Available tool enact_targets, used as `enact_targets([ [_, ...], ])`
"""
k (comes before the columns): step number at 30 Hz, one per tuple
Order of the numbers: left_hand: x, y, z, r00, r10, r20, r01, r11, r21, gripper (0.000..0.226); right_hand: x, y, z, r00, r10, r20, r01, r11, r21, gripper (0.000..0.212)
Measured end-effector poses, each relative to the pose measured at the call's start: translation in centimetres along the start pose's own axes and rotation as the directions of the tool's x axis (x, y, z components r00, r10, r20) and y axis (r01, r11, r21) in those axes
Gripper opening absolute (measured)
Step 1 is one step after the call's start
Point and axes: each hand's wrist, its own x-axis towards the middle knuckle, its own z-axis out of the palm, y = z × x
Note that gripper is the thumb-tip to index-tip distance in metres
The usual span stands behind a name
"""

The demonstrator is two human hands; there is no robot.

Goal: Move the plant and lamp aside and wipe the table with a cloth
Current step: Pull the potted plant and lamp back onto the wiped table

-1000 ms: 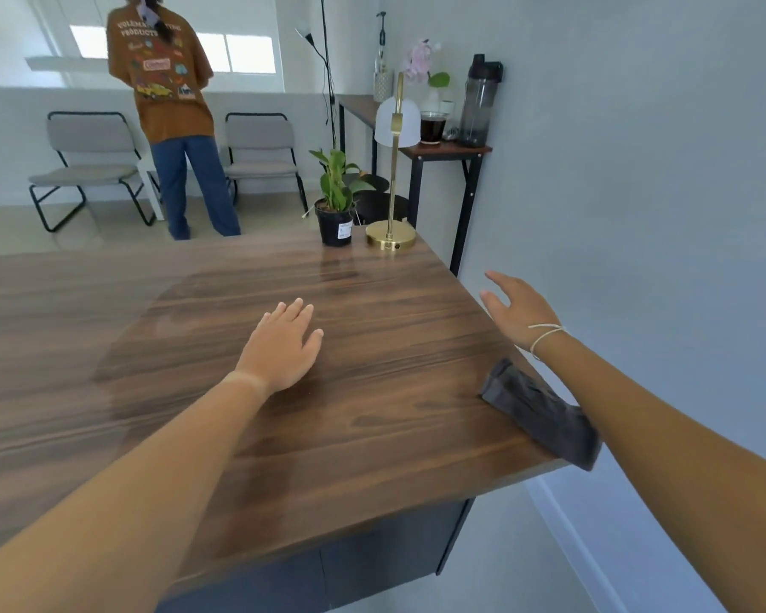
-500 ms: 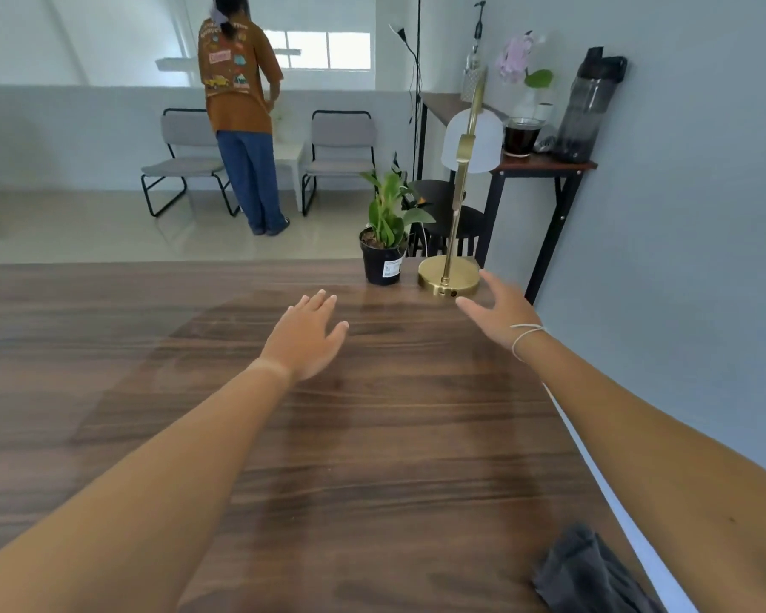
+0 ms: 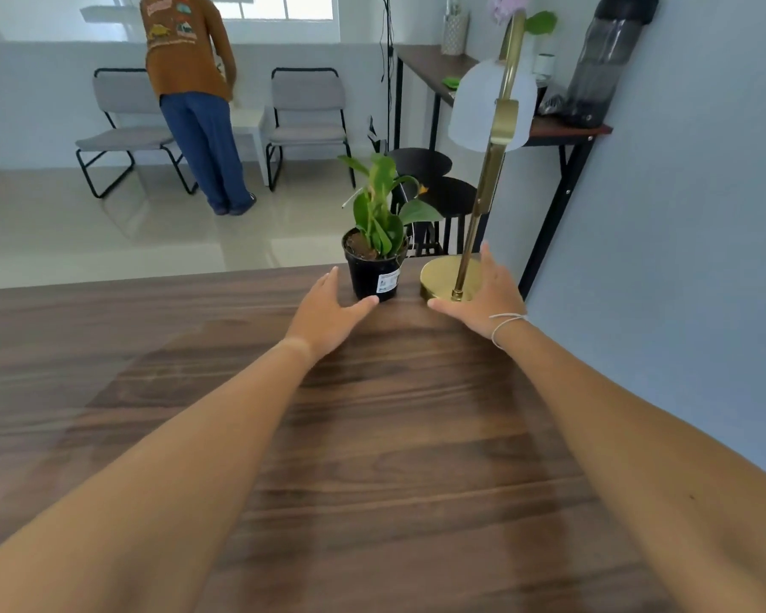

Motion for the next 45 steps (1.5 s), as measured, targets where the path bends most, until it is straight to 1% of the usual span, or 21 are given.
enact_targets([
  [3,2.3,0.2,0.8,0.999,0.01,-0.04,-0.014,0.993,-0.118,0.092,1.6,-0.4,0.8,1.0,0.022,-0.002,-0.022,0.999,-0.031,0.124],
  [7,4.1,0.3,2.1,0.997,0.011,-0.077,-0.036,0.944,-0.329,0.079,2.8,-0.2,1.8,0.997,0.073,0.022,-0.072,0.996,-0.053,0.122],
  [12,5.4,0.2,3.0,0.994,-0.036,-0.105,-0.01,0.913,-0.408,0.076,3.2,-0.1,2.0,0.996,0.086,0.034,-0.083,0.993,-0.084,0.121],
  [17,5.0,-0.3,2.8,0.994,-0.023,-0.106,-0.021,0.92,-0.391,0.082,2.4,-0.5,2.3,0.996,0.087,-0.023,-0.089,0.991,-0.097,0.112],
  [20,5.0,-0.3,2.7,0.998,-0.012,-0.065,-0.016,0.912,-0.411,0.099,2.0,-0.8,2.2,0.997,0.076,-0.019,-0.077,0.993,-0.085,0.112],
  [22,5.1,0.2,3.2,0.997,0.008,-0.072,-0.039,0.9,-0.433,0.104,2.0,-0.8,2.0,0.996,0.084,-0.001,-0.084,0.994,-0.068,0.115],
  [25,5.6,0.6,4.2,0.991,-0.005,-0.135,-0.061,0.877,-0.476,0.101,2.3,-0.5,2.2,0.996,0.084,0.008,-0.083,0.993,-0.079,0.122],
  [28,6.0,0.7,4.5,0.983,-0.026,-0.184,-0.065,0.88,-0.471,0.094,2.4,-0.6,2.3,0.994,0.096,0.056,-0.088,0.988,-0.129,0.127],
  [32,5.6,0.6,4.5,0.98,-0.031,-0.198,-0.063,0.892,-0.449,0.081,2.3,-0.6,2.3,0.997,0.08,0.021,-0.075,0.985,-0.153,0.116],
  [37,4.6,-0.2,2.9,0.982,-0.037,-0.186,-0.051,0.892,-0.449,0.075,1.5,-1.0,3.1,0.996,0.069,-0.055,-0.077,0.987,-0.144,0.104],
  [40,3.4,-1.1,1.4,0.979,-0.038,-0.199,-0.051,0.903,-0.426,0.073,0.6,-1.2,3.3,0.997,0.059,-0.051,-0.065,0.989,-0.132,0.103],
  [45,0.7,-2.4,-1.4,0.97,-0.057,-0.236,-0.054,0.898,-0.436,0.075,-2.0,-1.8,3.7,1.0,-0.002,-0.014,0.001,0.997,-0.082,0.101],
])
